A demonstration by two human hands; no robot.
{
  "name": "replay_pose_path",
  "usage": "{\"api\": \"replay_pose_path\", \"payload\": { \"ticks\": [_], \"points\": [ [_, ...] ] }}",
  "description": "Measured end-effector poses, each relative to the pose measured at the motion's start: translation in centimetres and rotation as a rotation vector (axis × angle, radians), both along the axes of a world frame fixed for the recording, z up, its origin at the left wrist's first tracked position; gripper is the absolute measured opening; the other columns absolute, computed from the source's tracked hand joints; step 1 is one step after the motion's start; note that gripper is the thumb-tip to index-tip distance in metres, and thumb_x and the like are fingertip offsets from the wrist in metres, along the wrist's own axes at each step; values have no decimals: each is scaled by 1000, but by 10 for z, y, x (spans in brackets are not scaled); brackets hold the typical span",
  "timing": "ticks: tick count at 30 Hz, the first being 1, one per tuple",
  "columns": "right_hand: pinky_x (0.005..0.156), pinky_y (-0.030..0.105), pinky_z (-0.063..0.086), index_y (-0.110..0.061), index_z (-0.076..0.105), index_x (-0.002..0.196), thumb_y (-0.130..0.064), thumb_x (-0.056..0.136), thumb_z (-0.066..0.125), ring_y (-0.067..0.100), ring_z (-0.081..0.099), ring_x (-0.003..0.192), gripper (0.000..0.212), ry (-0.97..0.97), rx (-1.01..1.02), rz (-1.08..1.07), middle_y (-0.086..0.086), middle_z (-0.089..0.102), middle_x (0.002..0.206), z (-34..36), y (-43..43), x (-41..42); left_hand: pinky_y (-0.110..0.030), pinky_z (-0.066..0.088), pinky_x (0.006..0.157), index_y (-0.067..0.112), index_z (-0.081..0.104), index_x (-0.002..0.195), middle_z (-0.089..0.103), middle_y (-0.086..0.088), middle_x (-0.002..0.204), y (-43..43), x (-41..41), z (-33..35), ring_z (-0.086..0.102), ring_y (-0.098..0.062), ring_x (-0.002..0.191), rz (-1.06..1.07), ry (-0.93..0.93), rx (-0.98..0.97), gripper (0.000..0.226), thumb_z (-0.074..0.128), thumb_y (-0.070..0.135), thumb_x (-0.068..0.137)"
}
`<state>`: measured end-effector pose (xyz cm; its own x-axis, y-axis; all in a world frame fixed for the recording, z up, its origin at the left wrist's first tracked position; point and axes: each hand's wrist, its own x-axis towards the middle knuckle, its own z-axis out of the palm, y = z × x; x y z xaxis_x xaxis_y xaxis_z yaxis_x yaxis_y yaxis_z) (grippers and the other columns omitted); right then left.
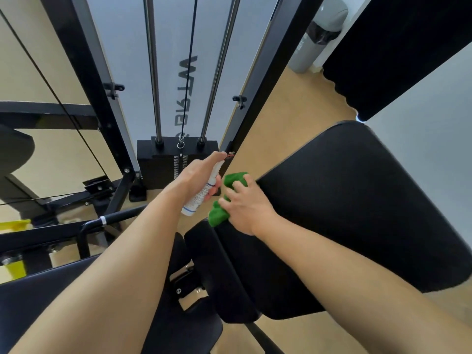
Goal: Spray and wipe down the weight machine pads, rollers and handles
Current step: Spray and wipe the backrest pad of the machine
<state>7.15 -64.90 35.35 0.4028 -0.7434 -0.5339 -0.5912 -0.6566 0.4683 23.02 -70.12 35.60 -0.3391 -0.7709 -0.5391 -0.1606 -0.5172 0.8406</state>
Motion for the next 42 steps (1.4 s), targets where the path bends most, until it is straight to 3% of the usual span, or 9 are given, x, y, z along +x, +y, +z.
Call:
{"api": "replay_pose_path", "payload": {
  "ticks": [4,9,17,22,25,29,33,38,42],
  "points": [
    [97,47,34,-30,60,124,-41,97,40,28,49,120,35,-100,-64,22,0,62,126,51,-15,-22,-33,47,60,11,58,59,54,-5,52,4,-2,1,47,-20,43,-16,-13,4,67,49,64,98],
    [96,48,39,-30,53,128,-53,96,33,32,51,115,45,26,-243,12,4,58,124,131,-35,-76,-36,48,70,10,59,66,54,-2,49,11,-14,1,45,-20,43,-38,0,19,64,44,61,103],
    [99,58,29,-30,37,149,-78,91,12,40,41,122,79,57,-14,-63,14,50,133,13,-3,-4,-34,46,60,8,61,59,53,-9,53,15,-5,-31,47,-22,43,1,33,24,68,50,65,95],
    [84,44,39,-24,69,111,-42,101,39,34,54,105,36,-86,-41,-51,6,64,110,1,-2,2,-33,44,58,8,59,58,51,-10,53,17,5,-37,45,-22,43,-12,4,-1,68,48,61,99],
    [72,36,34,-25,71,102,-37,97,44,29,55,101,31,-116,-67,-105,2,66,107,45,-22,-8,-33,45,58,7,58,60,53,-9,53,14,5,-31,46,-22,44,-50,3,-3,67,46,59,100],
    [78,37,50,-43,63,124,-46,91,54,24,58,110,35,-147,19,-292,-5,64,122,125,-60,-40,-33,49,62,7,57,59,51,-11,55,12,-1,-30,46,-23,46,-135,77,-5,69,43,61,101],
    [85,36,44,-33,22,154,-26,87,67,32,52,117,81,-157,142,-534,7,39,142,162,-77,-39,-40,48,72,8,57,59,52,-11,56,13,-9,-38,47,-23,48,-172,104,17,71,46,71,90],
    [61,31,45,-8,57,110,-21,89,59,22,55,78,25,32,106,-554,9,57,96,179,-83,-23,-41,49,76,10,58,58,53,-11,57,14,-14,-34,49,-22,49,-179,97,1,71,44,71,91],
    [58,31,45,-11,57,100,-22,88,57,24,56,74,16,8,19,-528,9,58,86,195,-88,-30,-41,51,85,10,58,55,54,-8,54,10,-16,-31,52,-18,47,-197,17,-53,74,40,63,104]
  ]
}}
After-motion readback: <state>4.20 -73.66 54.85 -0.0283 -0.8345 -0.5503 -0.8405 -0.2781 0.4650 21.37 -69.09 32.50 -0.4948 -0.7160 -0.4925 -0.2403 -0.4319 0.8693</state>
